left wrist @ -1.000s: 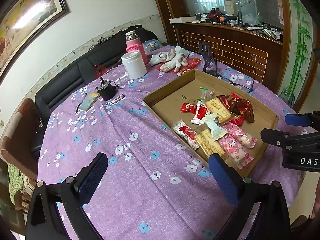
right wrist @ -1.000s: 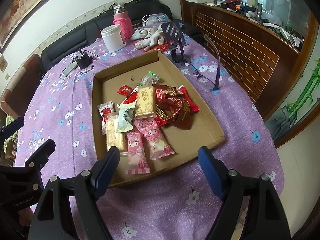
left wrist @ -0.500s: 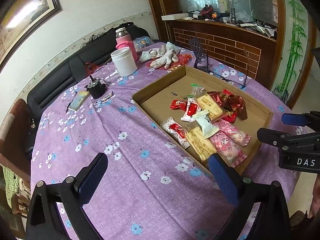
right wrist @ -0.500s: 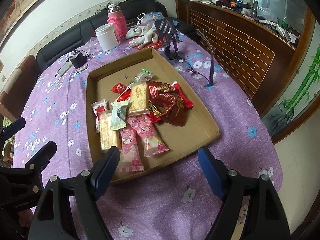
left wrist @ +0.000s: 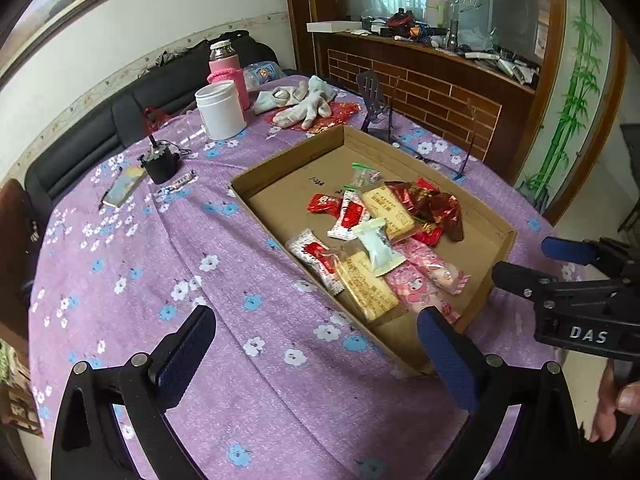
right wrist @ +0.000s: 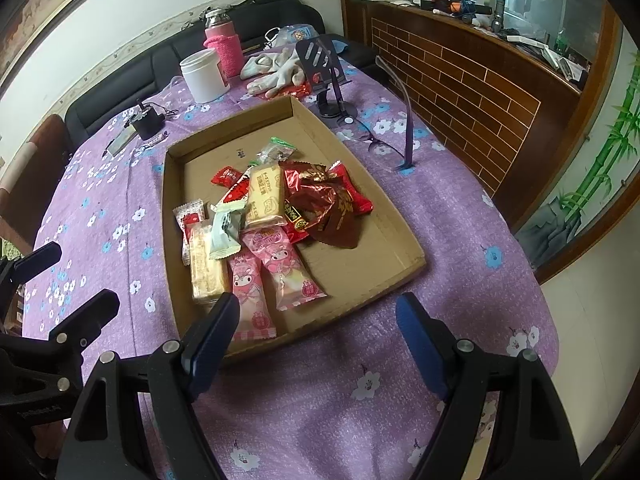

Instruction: Organize snacks

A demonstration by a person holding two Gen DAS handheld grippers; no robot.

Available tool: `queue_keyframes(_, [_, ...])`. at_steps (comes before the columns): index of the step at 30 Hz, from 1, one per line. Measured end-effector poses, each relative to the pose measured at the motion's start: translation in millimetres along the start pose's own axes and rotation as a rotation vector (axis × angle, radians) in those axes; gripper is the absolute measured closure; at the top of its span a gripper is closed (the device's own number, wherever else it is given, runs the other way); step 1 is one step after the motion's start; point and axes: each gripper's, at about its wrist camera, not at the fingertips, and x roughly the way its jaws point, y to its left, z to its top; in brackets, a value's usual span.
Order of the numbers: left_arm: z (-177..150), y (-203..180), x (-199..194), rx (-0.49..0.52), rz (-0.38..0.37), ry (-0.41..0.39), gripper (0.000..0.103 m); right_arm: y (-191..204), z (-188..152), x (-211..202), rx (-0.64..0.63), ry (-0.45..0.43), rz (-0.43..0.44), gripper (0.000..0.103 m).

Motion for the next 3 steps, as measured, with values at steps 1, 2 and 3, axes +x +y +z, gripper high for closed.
queue_keyframes(1, [0.0,0.2,-0.7,-0.005,0.003,-0.001,0.001,-0.1,0.2,0.0,0.002,0.0,0.001,0.023])
queue_keyframes(2, [-0.1,0.4,-0.6,-0.003,0.008,-0.001,0.001,-0.4,0.6,-0.3,0.004,-0.003,0.003,0.023])
queue_keyframes(3, [-0.1,0.5,-0.4,-0.001,0.012,0.0,0.001,-0.6,1.0,-0.9,0.005,-0.008,0.002,0.023])
